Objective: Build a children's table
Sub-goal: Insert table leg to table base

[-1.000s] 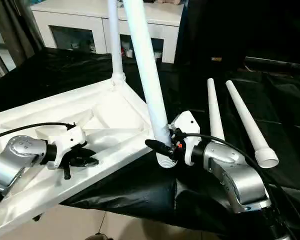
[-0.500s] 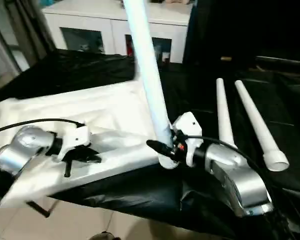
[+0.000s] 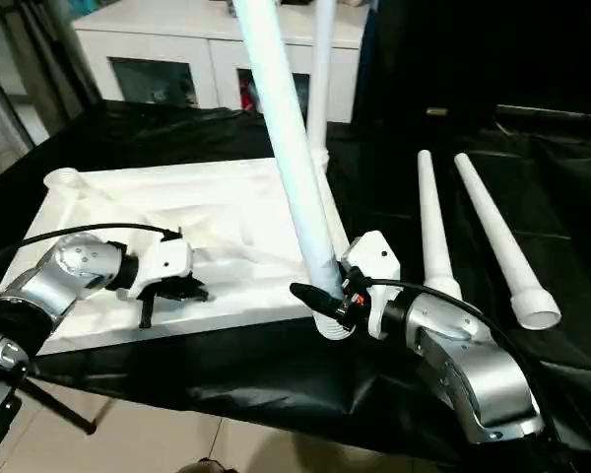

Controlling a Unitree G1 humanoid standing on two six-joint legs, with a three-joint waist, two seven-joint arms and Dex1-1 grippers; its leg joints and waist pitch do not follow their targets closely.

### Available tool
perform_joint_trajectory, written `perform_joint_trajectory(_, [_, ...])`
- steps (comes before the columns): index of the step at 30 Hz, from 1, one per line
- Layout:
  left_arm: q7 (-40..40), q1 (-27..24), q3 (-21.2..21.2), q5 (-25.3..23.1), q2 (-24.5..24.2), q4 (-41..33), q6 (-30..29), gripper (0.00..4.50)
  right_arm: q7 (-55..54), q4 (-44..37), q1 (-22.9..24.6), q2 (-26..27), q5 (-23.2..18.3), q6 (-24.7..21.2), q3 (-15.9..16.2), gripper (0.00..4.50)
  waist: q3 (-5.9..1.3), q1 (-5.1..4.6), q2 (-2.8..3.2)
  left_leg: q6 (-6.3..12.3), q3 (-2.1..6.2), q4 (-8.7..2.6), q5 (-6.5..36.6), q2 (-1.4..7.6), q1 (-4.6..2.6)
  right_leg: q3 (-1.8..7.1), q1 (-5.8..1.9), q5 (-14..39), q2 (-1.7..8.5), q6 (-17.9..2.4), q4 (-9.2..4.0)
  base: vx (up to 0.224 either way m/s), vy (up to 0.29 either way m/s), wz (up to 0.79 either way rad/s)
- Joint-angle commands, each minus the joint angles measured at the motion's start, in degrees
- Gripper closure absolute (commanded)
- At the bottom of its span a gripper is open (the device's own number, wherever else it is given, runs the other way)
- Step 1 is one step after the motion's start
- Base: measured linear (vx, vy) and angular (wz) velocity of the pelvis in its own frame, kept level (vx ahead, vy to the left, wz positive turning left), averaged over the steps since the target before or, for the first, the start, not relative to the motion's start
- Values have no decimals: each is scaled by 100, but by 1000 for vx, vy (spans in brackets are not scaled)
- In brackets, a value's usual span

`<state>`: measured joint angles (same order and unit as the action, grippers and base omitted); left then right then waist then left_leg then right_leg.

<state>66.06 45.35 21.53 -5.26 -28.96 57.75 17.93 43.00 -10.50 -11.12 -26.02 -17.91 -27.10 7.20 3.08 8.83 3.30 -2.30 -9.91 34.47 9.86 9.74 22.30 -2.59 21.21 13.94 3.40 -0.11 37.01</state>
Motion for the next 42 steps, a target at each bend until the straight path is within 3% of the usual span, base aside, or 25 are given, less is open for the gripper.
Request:
perform_joint_trajectory(1, [258, 282, -395, 412, -115, -39, -32, 364, 22, -101, -67, 5, -69, -47, 11, 259, -419, 3, -73, -19, 159, -390, 904, 368, -123, 282, -188, -240, 583, -1297, -406, 0, 0, 0])
perform_joint_trajectory(3, [585, 325, -687, 800, -128, -146, -318, 347, 39, -92, -85, 23, -98, -61, 27, 259, -431, 9, -100, 52, 145, -374, 809, 365, -118, 274, -178, -309, 580, -1347, -384, 0, 0, 0])
perform_joint_trajectory(4, [803, 399, -929, 1110, -118, -166, -628, 340, 53, -81, -93, 48, -114, -63, 22, 259, -440, 22, -72, 81, 142, -358, 778, 363, -121, 272, -165, -344, 583, -1376, -370, 0, 0, 0])
perform_joint_trajectory(6, [882, 427, -1026, 1233, -110, -187, -804, 326, 57, -76, -96, 60, -120, -63, 16, 259, -421, 13, -70, 115, 137, -363, 780, 365, -114, 263, -144, -347, 565, -1406, -363, 0, 0, 0])
perform_joint_trajectory(7, [969, 426, -1121, 1375, -99, -269, -978, 319, 54, -66, -105, 75, -132, -63, 4, 259, -417, 18, -122, 134, 137, -368, 794, 368, -110, 264, -159, -269, 581, -1404, -360, 0, 0, 0])
perform_joint_trajectory(8, [1115, 373, -1402, 1781, -56, -561, -1535, 313, -1, -23, -138, 144, -182, -49, -66, 259, -414, 18, -111, 127, 124, -367, 802, 372, -121, 267, -148, -199, 586, -1418, -355, 0, 0, 0])
perform_joint_trajectory(11, [1125, 312, -1591, 2010, -24, -719, -1765, 297, -73, 3, -169, 211, -229, -51, -145, 259, -412, 19, -101, 146, 126, -363, 791, 369, -107, 269, -143, -152, 586, -1452, -370, 0, 0, 0])
perform_joint_trajectory(15, [712, -237, -1968, 2901, 161, -2051, -3106, 258, -365, 111, -268, 397, -412, -50, -525, 259, -425, -7, -108, 184, 124, -355, 698, 375, -94, 262, -137, -295, 570, -1487, -342, 0, 0, 0])
perform_joint_trajectory(18, [629, -648, -2025, 3357, 229, -2947, -3804, 240, -542, 191, -353, 488, -495, -72, -740, 259, -449, -17, -119, 286, 115, -326, 487, 374, -76, 258, -140, -537, 574, -1516, -300, 0, 0, 0])
perform_joint_trajectory(20, [449, -972, -2114, 3790, 330, -3684, -4443, 227, -755, 309, -451, 592, -571, -83, -969, 259, -430, -27, -137, 361, 108, -332, 453, 350, -63, 250, -127, -403, 538, -1470, -336, 0, 0, 0])
perform_joint_trajectory(24, [-165, -1425, -2375, 4781, 651, -4919, -5421, 195, -969, 425, -572, 681, -652, -90, -1176, 259, -413, -45, -144, 278, 95, -331, 551, 348, -68, 247, -131, -162, 525, -1492, -352, 0, 0, 0])
perform_joint_trajectory(30, [-907, -1695, -2697, 5526, 1102, -5707, -5989, 140, -1086, 492, -639, 772, -709, -142, -1271, 259, -398, -69, -201, 246, 83, -331, 546, 307, -51, 255, -158, 141, 481, -1284, -406, 0, 0, 0])
perform_joint_trajectory(38, [-1535, -1877, -2913, 6007, 1402, -6101, -6370, 72, -1123, 487, -680, 803, -735, -196, -1224, 259, -408, -75, -179, 223, 89, -325, 440, 294, -56, 255, -151, 73, 448, -1107, -411, 0, 0, 0])
perform_joint_trajectory(42, [-1735, -1982, -2845, 5946, 1432, -6252, -6455, 48, -1139, 437, -660, 774, -750, -234, -1232, 259, -402, -85, -171, 198, 90, -327, 466, 294, -56, 258, -156, 85, 440, -1065, -423, 0, 0, 0])
